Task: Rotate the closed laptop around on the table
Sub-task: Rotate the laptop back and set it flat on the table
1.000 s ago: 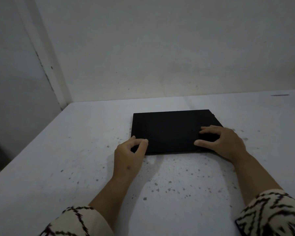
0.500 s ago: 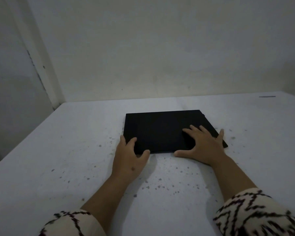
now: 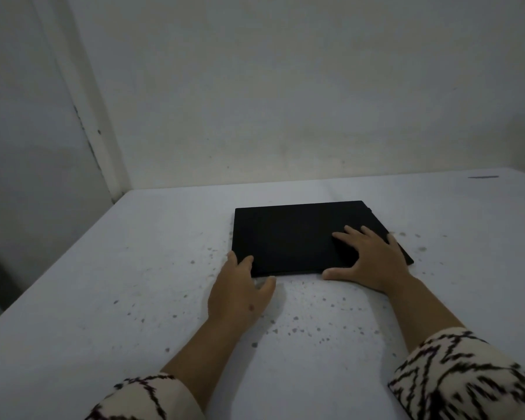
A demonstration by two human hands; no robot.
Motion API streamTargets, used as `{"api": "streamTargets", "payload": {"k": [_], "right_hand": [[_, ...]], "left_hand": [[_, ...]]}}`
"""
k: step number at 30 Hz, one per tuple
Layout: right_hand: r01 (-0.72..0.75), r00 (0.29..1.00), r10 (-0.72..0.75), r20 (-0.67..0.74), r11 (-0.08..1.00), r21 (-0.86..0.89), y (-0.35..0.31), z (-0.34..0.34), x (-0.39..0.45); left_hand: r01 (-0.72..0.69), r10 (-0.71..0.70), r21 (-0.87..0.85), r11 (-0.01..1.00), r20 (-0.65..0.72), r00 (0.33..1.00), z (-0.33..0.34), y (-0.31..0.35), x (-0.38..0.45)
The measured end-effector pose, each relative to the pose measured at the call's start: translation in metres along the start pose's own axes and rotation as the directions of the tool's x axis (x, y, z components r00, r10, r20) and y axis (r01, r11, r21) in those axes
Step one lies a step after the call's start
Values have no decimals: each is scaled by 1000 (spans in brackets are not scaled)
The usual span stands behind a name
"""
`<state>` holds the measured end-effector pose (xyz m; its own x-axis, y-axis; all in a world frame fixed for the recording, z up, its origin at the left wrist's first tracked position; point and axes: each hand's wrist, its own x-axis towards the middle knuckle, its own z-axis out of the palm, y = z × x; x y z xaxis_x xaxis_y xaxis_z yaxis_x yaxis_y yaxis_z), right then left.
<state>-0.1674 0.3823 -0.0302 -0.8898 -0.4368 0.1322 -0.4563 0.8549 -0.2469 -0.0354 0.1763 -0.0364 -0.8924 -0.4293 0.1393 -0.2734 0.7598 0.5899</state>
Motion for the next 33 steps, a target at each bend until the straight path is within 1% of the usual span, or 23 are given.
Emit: {"api": "streamTargets", "payload": {"k": [2,3,6,10,18,26,30,33], "right_hand": [[-1,1000,1,2,1000,-10,0,1,-2],[-1,1000,1,3,1000,-13,1,0,-2],[0,1000,0,5,1000,-22,2,0,-1],[2,1000,-3,-8,1000,-30,3,0,1],[4,1000,-4,-19,999,-32,4,0,0],[-4,1000,4,1,999,-37,4,2,0],[-3,1000,2,-10,999,-34,5,5,0],[4,1000,-3,13,999,-50,5,4,-1]], "left_hand": [[-29,28,96,995,18,999,1,1,3],[-36,33,113,993,34,999,2,2,4],[-29,23,94,995,63,998,4,3,7],[-62,54,139,988,57,997,4,-1,6],[-78,66,205,976,64,996,7,-1,-3],[-115,105,263,958,52,993,7,-4,2],[-176,165,337,925,62,984,9,-6,10],[-224,205,370,902,92,975,8,-5,14]]}}
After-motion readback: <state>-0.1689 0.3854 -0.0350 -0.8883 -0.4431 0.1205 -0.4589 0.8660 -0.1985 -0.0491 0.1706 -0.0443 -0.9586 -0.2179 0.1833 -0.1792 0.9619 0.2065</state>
